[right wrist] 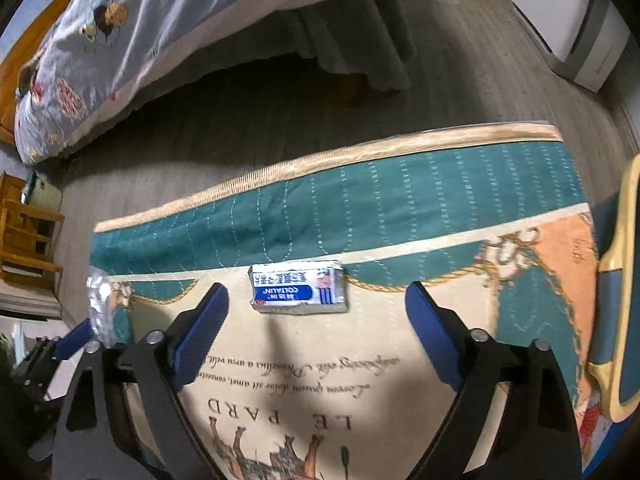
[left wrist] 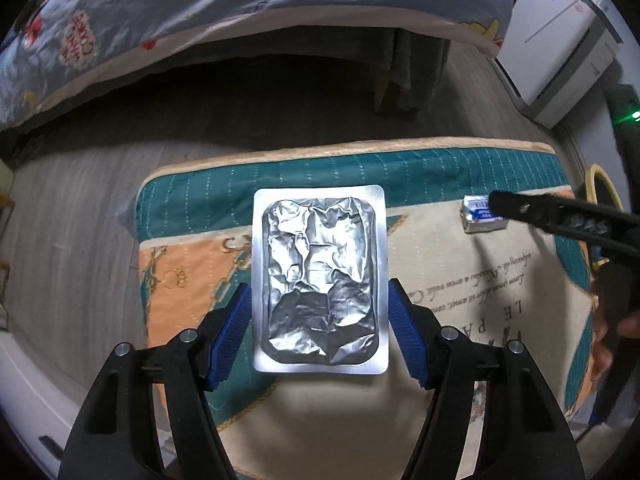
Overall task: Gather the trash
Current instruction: 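Grasp the silver blister pack with the left tool while the right tool grasps the COLTALIN box, then lift the blister pack and COLTALIN box and carry both over the wastebasket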
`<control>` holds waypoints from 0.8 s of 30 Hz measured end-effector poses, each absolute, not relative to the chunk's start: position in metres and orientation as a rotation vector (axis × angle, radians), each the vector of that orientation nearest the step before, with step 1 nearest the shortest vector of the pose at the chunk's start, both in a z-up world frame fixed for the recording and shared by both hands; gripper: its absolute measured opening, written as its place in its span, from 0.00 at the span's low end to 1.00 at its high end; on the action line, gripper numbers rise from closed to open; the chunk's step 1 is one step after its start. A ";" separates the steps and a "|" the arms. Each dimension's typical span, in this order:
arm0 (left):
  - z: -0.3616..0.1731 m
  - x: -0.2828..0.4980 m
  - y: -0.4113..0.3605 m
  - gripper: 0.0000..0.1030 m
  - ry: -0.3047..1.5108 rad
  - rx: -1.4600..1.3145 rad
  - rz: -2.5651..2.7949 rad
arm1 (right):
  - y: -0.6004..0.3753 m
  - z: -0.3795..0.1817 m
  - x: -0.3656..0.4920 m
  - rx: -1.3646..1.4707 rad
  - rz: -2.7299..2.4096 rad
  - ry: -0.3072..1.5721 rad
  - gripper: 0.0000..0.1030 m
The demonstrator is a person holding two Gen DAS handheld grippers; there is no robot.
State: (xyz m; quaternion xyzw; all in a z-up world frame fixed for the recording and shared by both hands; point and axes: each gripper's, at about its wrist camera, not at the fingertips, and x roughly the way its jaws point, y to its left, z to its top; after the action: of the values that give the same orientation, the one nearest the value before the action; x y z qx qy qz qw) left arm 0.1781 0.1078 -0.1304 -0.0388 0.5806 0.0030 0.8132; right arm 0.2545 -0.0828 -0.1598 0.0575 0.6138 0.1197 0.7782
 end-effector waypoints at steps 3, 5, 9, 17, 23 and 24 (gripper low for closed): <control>-0.131 0.176 0.107 0.66 1.238 -0.070 0.012 | -0.072 -0.169 0.257 0.118 0.259 1.339 0.76; -0.131 0.173 0.109 0.66 1.242 -0.057 0.013 | -0.061 -0.169 0.257 0.071 0.252 1.316 0.75; -0.129 0.172 0.111 0.66 1.241 -0.077 0.016 | -0.049 -0.169 0.253 -0.093 0.226 1.275 0.56; -0.113 0.172 0.082 0.66 1.196 -0.040 -0.027 | -0.087 -0.145 0.245 0.044 0.241 1.265 0.56; -0.099 0.170 0.045 0.66 1.158 0.021 -0.060 | -0.136 -0.112 0.233 0.061 0.226 1.206 0.56; -0.097 0.170 0.039 0.66 1.151 0.035 -0.067 | -0.145 -0.107 0.232 0.064 0.218 1.198 0.56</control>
State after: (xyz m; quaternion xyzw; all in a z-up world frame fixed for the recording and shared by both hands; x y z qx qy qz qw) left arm 0.1696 0.0390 -0.0966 0.0165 0.5443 -0.0319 0.8381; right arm 0.2325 -0.1447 -0.1068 0.0299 0.5625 0.1025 0.8199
